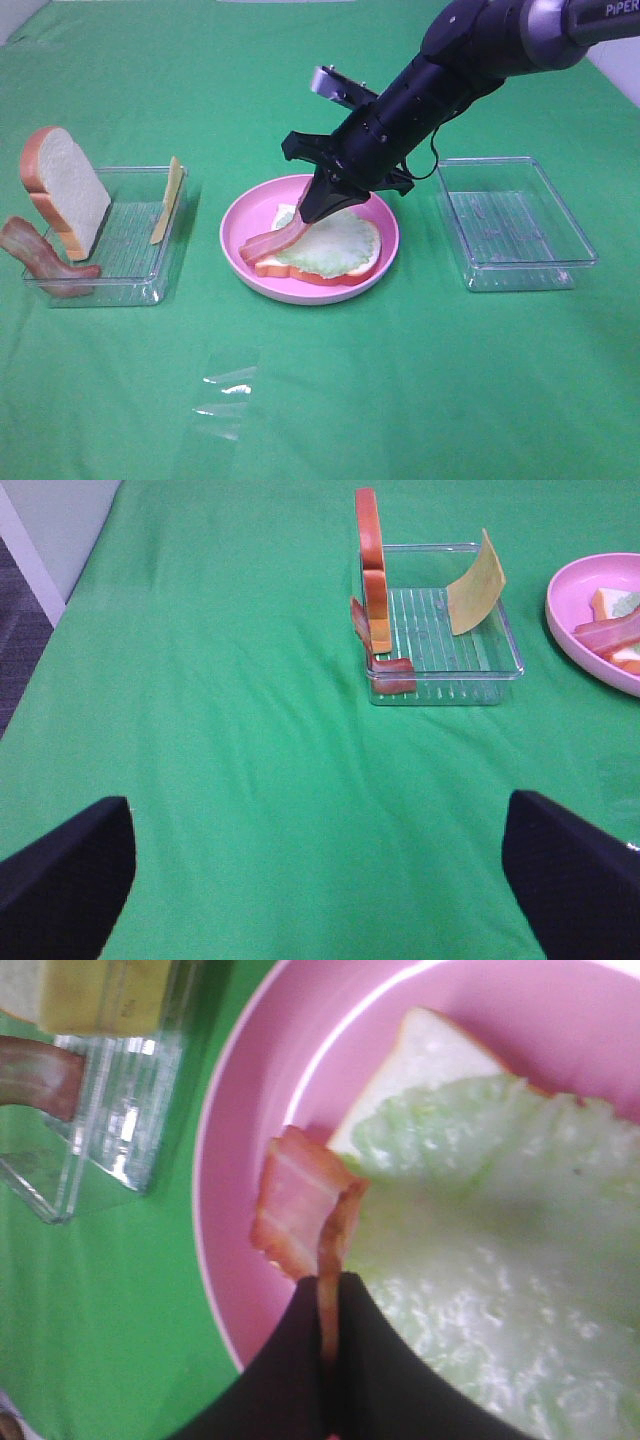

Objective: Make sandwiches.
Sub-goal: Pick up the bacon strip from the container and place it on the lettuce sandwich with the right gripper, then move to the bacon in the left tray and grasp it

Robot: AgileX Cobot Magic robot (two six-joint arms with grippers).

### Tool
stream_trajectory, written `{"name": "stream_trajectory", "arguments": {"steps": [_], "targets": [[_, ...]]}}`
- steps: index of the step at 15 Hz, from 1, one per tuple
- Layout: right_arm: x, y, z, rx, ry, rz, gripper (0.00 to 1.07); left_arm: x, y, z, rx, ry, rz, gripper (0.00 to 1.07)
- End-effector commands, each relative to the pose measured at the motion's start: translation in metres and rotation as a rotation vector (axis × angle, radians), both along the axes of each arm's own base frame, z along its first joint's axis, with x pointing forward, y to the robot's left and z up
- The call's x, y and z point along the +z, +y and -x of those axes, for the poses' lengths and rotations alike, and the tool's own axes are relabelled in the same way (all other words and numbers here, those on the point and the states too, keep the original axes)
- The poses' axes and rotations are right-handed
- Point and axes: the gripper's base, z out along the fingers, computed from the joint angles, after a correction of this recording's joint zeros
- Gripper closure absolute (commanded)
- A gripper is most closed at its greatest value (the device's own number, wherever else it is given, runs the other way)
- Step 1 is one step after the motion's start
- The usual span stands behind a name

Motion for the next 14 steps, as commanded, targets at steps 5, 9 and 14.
{"name": "stream_trajectory", "arguments": {"steps": [5,9,14], "targets": [[0.01,-0.01,-0.002,-0.013,-0.038,0.11,1.07,0.001,0.0,0.001,-0.001,-0.022,0.005,0.16],[0.024,-0.013,-0.003,0.034,-0.066,0.151,0.18,0.001,0.0,0.001,-0.001,-0.022,0.005,0.16],[0.079,-0.031,-0.008,0.049,-0.095,0.307,0.11,0.001,0.0,0.001,-0.001,-0.022,0.005,0.16]]}}
